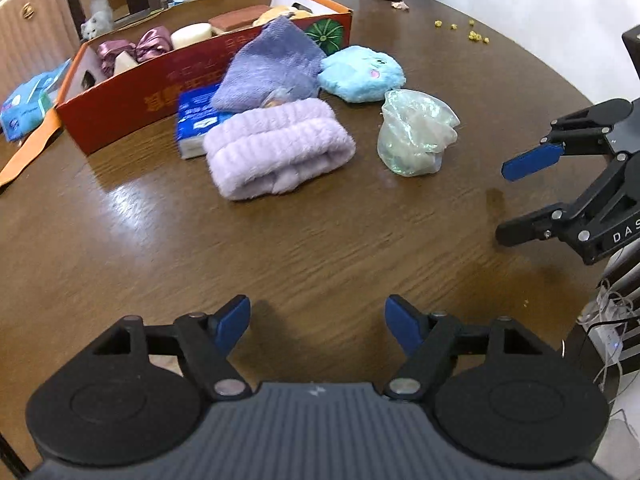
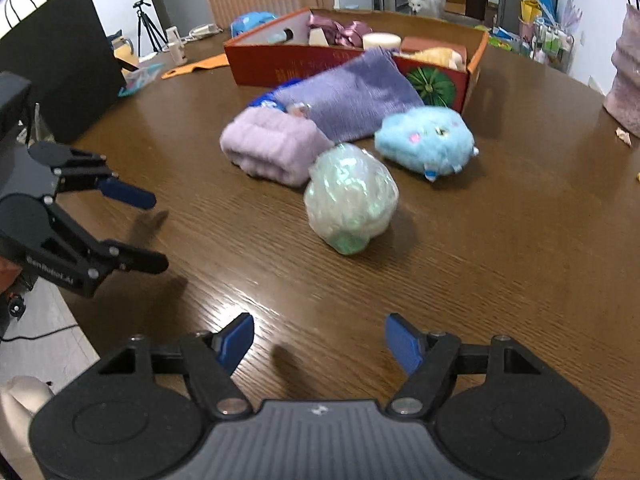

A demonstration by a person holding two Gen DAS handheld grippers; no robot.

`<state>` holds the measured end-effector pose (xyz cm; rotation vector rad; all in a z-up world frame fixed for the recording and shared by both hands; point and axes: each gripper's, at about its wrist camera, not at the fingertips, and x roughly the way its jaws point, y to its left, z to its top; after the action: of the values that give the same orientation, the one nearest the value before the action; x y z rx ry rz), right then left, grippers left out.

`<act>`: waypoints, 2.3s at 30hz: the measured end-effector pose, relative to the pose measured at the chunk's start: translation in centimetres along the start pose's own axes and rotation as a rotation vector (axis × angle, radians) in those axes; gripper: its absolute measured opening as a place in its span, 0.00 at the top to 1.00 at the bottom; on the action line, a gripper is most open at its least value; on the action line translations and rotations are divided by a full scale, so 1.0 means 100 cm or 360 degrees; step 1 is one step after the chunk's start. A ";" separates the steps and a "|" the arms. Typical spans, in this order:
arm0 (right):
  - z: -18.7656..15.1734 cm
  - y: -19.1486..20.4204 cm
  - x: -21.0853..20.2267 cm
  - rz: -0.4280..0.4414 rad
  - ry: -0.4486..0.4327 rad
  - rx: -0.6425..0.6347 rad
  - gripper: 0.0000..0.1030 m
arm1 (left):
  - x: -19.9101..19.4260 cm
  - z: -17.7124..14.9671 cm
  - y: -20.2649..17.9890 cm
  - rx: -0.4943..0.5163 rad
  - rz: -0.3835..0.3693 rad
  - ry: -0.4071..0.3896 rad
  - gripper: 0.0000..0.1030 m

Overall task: Organize soft objects
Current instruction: 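Withdraw both tools from the box back over the table items, then grasp the iridescent plastic bag ball with the right tool while the left tool grasps a small snack packet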

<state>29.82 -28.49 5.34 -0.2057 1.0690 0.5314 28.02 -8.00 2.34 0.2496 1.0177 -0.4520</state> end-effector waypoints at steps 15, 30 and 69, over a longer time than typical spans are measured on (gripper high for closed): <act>0.055 -0.017 0.021 -0.0018 -0.0003 -0.0086 0.33 | 0.014 0.049 0.041 0.0033 0.0073 0.0033 0.26; 0.086 -0.027 0.036 0.0001 -0.0028 -0.0097 0.48 | 0.016 0.115 0.062 -0.0006 0.0007 -0.0127 0.34; 0.067 0.017 -0.018 0.0062 -0.0091 -0.0216 0.62 | -0.060 0.091 0.044 0.0097 -0.0034 -0.0194 0.91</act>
<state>33.50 -24.89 10.21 -0.2878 0.9840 0.6424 34.33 -6.30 12.12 0.2628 0.8887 -0.5120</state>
